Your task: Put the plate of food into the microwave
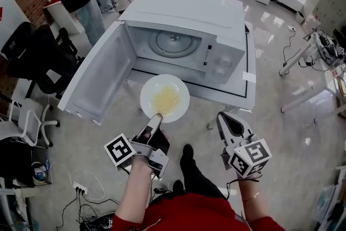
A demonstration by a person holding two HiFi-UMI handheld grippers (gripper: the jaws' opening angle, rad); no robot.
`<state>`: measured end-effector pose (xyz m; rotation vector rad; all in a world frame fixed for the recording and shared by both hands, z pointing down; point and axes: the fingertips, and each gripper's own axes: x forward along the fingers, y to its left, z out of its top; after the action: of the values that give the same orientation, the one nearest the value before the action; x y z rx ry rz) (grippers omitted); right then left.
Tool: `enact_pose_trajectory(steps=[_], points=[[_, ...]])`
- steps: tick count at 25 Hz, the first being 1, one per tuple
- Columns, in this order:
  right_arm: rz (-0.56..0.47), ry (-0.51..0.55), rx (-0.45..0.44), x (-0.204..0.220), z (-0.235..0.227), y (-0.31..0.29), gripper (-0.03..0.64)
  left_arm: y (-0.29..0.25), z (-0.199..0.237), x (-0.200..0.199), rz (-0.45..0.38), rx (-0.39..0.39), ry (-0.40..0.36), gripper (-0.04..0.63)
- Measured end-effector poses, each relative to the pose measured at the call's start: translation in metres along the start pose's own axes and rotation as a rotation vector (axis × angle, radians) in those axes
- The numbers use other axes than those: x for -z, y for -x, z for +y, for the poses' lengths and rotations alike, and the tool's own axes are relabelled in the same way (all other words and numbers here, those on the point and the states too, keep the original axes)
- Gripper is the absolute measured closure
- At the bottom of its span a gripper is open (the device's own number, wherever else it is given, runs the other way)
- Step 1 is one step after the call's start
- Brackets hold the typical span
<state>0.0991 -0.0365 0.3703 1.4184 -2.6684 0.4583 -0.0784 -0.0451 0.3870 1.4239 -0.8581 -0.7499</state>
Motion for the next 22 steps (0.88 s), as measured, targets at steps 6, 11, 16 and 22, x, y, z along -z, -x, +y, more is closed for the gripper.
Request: enact_pose_trajectory(steps=[6,11,16,22], points=[[0.018,0.019,-0.060,-0.015,-0.014,-0.054,0.601,-0.055,0.003,-0.030,-0.030,-0.026,0.014,0.575],[0.023,0.015,-0.105,-0.023,-0.018,-0.083,0.601,-0.096,0.004,-0.047,-0.026,-0.039,0.004,0.575],[0.030,0.023,-0.107,-0.029,-0.024,-0.105,0.601,-0.127,0.004,-0.062,-0.007,-0.040,-0.004,0.575],[0.040,0.018,-0.070,-0.025,-0.023,-0.115,0.603,-0.137,0.013,-0.073,0.011,-0.049,-0.007,0.575]])
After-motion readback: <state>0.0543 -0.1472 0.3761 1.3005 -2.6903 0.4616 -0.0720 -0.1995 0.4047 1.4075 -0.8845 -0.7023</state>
